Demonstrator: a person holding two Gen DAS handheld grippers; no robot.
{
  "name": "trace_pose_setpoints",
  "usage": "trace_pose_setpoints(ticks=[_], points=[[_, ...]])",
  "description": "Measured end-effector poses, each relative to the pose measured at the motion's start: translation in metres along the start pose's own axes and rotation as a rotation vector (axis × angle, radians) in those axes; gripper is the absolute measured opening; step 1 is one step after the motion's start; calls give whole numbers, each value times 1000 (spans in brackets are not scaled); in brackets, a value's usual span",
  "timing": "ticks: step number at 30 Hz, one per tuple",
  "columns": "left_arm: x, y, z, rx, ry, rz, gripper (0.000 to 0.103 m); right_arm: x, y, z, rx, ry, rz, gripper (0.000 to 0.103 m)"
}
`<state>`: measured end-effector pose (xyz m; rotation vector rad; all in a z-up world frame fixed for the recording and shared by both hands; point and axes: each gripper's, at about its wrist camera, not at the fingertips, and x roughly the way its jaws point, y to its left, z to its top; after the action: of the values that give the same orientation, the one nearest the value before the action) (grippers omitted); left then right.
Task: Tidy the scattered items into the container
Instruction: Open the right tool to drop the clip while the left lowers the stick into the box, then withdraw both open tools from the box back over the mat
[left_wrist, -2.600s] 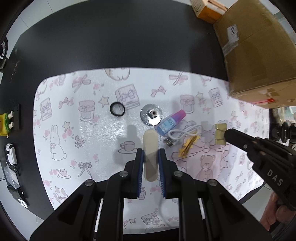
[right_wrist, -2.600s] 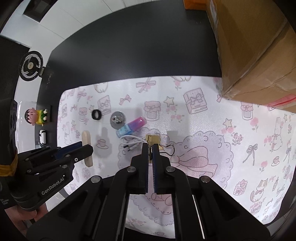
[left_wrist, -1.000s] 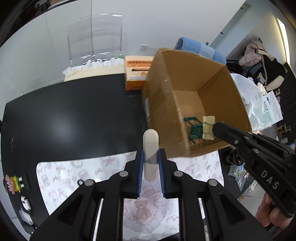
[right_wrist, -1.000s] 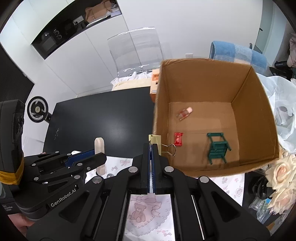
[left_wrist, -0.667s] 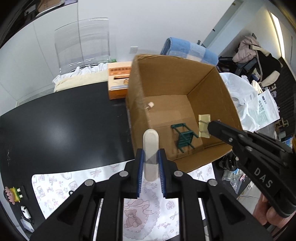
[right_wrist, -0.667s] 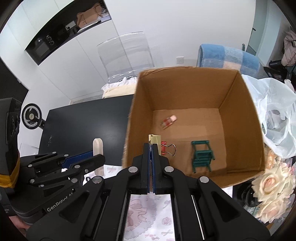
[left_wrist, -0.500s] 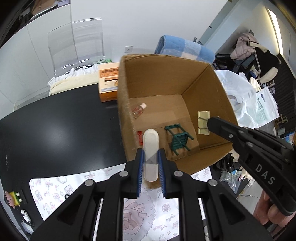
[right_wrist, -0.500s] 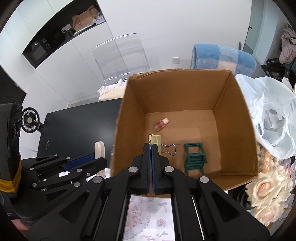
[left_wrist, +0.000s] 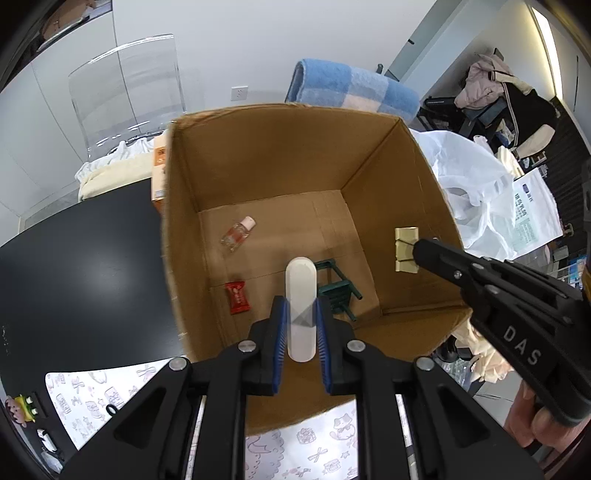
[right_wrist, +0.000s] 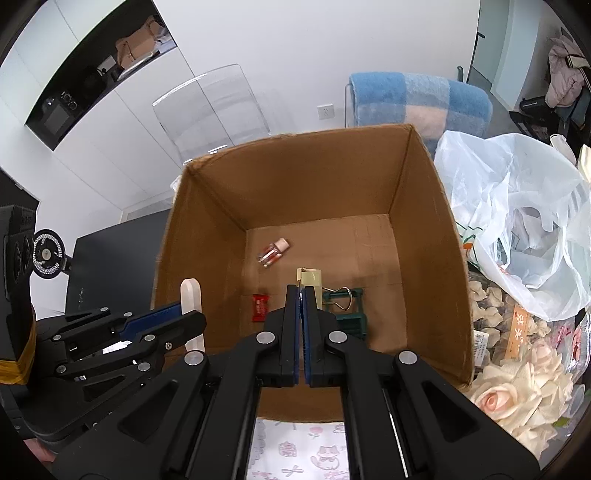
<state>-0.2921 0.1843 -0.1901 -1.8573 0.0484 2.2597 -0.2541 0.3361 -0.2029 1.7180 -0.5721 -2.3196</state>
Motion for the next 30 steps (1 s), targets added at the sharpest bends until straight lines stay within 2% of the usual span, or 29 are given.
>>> trace_pose_setpoints(ticks=[7, 17, 19, 20, 21, 23, 24, 26, 30], points=[[24, -16, 2, 15, 43, -2, 16, 15, -23, -3, 7, 37, -3, 2], [29, -21, 1, 44, 59, 10, 17, 21, -35, -8, 6, 55, -5, 5], [26, -19, 1, 42, 52, 17, 33, 21, -37, -10, 14, 57, -9, 6], [25, -18, 1, 43, 44, 21, 58, 21, -38, -11, 18, 58, -12, 10], [23, -17, 0, 46, 33, 30, 76, 22, -39, -11, 22, 59, -14, 17], [19, -15, -1, 50, 17, 42, 81, 21, -43, -13, 43, 53, -34, 45], [18, -12, -1, 46, 20, 37, 86, 20, -45, -14, 55, 51, -41, 52], [16, -7, -2, 35, 26, 28, 90, 16, -51, -16, 81, 37, -52, 80], [4, 1, -5, 32, 4, 39, 90, 8, -53, -19, 109, 18, -39, 93]])
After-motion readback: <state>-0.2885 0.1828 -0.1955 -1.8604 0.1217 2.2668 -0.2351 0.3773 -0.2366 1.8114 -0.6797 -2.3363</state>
